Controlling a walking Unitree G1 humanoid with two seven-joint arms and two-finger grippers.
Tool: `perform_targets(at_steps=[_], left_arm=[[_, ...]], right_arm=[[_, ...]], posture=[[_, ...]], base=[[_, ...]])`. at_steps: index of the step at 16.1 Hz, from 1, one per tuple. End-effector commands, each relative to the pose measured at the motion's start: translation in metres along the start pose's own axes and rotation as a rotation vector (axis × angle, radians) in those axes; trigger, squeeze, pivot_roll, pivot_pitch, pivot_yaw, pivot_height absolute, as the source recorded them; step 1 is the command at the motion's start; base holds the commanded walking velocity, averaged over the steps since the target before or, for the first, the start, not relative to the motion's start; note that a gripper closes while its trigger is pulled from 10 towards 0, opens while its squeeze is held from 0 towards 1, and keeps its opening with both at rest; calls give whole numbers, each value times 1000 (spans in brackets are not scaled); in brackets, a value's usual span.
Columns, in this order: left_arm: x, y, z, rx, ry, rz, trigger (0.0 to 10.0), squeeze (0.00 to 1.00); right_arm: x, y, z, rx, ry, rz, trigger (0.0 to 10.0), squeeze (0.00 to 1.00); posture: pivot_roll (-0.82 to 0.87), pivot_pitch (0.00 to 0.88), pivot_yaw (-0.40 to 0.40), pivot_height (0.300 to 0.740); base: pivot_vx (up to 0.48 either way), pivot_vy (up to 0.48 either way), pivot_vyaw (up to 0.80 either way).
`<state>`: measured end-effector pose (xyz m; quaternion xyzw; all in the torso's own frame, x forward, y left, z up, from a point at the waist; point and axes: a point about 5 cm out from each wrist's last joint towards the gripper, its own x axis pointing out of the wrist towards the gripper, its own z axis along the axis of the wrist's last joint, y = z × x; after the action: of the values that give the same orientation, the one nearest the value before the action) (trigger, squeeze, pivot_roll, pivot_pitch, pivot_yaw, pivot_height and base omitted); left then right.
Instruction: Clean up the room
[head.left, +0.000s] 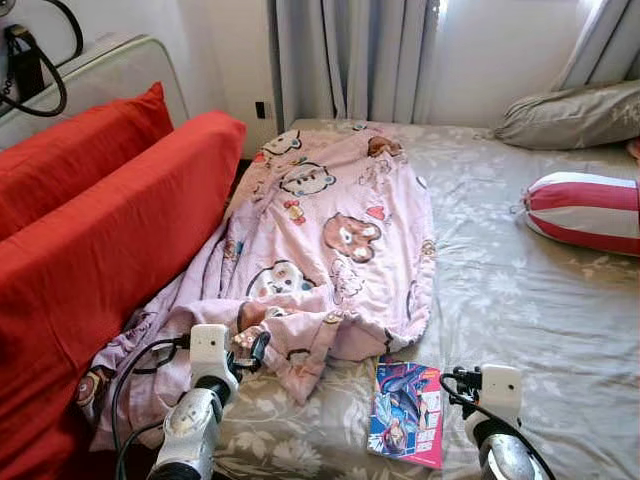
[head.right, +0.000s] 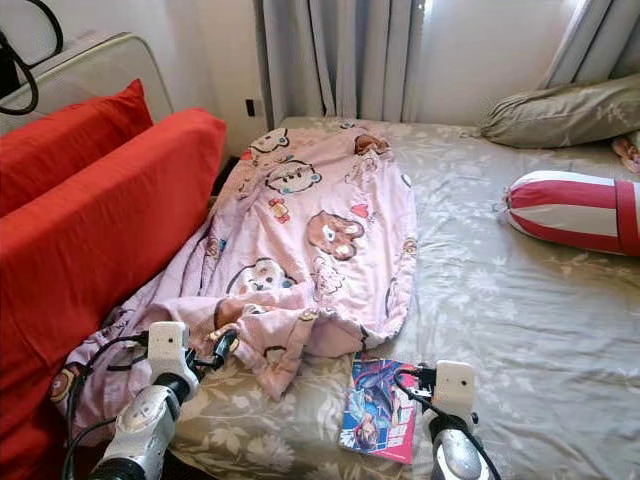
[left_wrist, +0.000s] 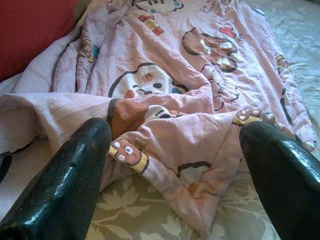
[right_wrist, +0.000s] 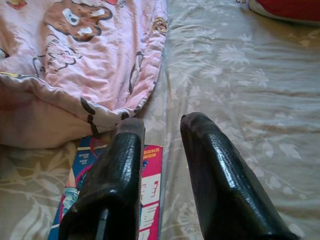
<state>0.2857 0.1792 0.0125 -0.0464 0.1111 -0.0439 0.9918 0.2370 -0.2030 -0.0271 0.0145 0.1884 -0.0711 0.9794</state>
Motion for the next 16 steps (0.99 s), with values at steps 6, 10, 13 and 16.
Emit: perform_targets(at_steps=[6,10,13,16], left_arm=[[-2,3,-2,-13,3,1,10000,0],[-1,5,1,-14,2,10,10000,0],[0,5,1,-23,3,12,10000,0],[1,2,1,-21,14,-1,10000,0]], right_arm=[[3,6,2,-15,8,11,10000,0],[4,8,1,-49,22,13,10000,0],[5,9,3,-45,12,13,10000,0],[5,9,3,-45,18,9,10000,0]], posture=[[-35,0,5,696],[-34,0,10,661],[-31,0,10,661],[-29,0,8,661]], base=[[0,0,0],[0,0,0],[0,0,0],[0,0,0]])
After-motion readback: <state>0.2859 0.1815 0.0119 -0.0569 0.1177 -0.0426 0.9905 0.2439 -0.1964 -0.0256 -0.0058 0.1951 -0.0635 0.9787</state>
